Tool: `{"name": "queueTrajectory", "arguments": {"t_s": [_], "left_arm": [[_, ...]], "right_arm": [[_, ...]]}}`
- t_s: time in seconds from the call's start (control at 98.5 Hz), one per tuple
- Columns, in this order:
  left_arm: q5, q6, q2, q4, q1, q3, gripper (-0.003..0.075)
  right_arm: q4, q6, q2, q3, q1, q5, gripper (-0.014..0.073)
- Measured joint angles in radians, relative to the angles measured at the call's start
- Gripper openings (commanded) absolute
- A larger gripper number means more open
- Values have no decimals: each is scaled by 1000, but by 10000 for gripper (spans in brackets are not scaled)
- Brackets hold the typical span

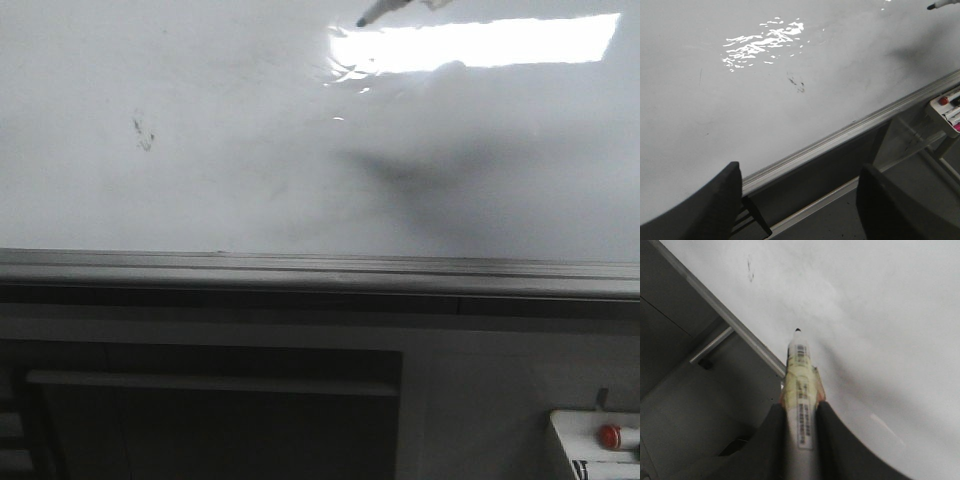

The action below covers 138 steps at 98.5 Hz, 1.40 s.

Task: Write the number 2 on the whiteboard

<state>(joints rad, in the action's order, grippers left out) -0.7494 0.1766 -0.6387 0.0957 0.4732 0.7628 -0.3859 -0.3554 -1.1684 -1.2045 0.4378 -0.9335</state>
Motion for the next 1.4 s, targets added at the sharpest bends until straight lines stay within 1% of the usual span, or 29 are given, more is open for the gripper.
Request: {"name": "queueTrajectory", "arguments": {"t_s": [0.183,0.355,0.548,0.67,0.832,0.914,1.188,1.269,1.401], "left_arm": [[2,0,0,0,0,0,452],[6,0,0,2,0,-2,452],[8,0,0,2,0,-2,452],[12,0,0,0,0,-5,452],[14,0,0,-4,0,-6,452],[14,0,0,-5,0,-6,452],[14,0,0,-5,0,-6,452],[14,0,0,-9,0,-6,452],[14,0,0,-19,0,-6,452]], "right_arm": [[-4,0,-101,-56,0,3,48],[-4,-6,-184,-60,0,63,48],[-4,-13,-226,-63,4,105,48],[-9,-14,-226,-63,-14,99,48],[-16,-14,-217,-66,-56,24,48],[-16,-14,-217,-46,-54,20,48],[-33,-15,-281,-20,30,61,48],[-43,-15,-289,-20,32,61,48],[-53,-18,-279,-18,-7,21,48]]}}
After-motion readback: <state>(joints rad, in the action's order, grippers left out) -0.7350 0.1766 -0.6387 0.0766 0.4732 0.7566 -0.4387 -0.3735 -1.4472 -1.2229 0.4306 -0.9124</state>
